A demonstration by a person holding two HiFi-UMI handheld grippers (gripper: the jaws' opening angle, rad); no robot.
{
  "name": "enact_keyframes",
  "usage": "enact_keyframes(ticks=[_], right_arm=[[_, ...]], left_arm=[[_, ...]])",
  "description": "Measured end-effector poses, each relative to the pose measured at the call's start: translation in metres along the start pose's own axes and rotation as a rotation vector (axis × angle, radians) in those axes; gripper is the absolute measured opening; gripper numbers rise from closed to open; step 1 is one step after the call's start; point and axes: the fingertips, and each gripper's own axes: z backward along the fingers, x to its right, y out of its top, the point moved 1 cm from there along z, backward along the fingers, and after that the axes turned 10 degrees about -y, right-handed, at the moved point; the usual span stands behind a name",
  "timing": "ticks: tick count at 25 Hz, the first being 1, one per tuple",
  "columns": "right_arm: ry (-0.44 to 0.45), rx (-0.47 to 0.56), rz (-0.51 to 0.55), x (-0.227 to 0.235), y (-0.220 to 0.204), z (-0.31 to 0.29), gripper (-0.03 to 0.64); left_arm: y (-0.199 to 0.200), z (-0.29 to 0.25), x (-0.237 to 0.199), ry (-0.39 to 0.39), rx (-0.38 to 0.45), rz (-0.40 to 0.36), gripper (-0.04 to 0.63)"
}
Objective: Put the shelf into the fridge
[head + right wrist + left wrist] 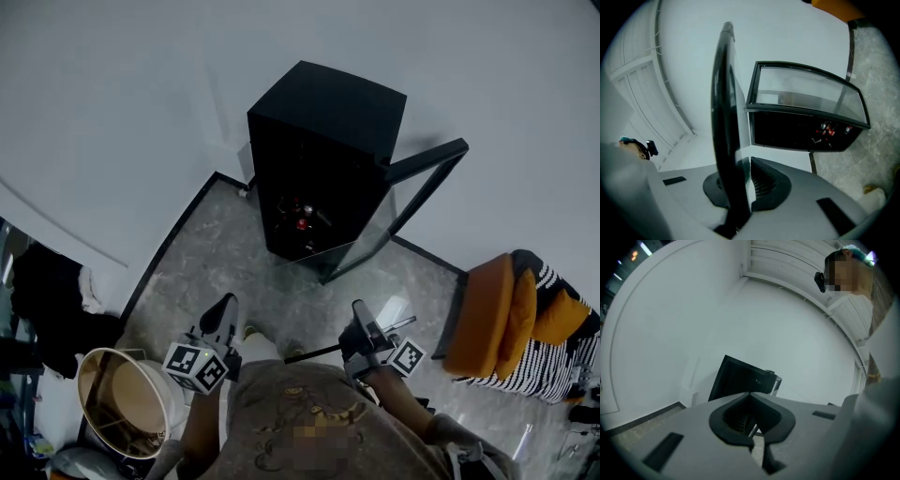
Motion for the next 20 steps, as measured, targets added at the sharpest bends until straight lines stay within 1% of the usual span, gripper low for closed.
enact_keyframes(ticks=[6, 9, 20], right_arm=[[-0.008, 0.013, 0.004, 0.008, 0.004, -0.024, 0.028], [-0.004, 0.034, 0.004, 0.010, 0.004, -0.038, 0.029], [-0.010, 0.112, -0.017, 0.019, -0.006, -0.085, 0.029]], left_arm=[[0.008, -0.021, -0.021, -0.022, -0.011, -0.014, 0.005], [0.017, -0.035, -0.036, -0.051, -0.016, -0.028, 0.006], [0.047, -0.075, -0.091, -0.135, -0.051, -0.042, 0.005]])
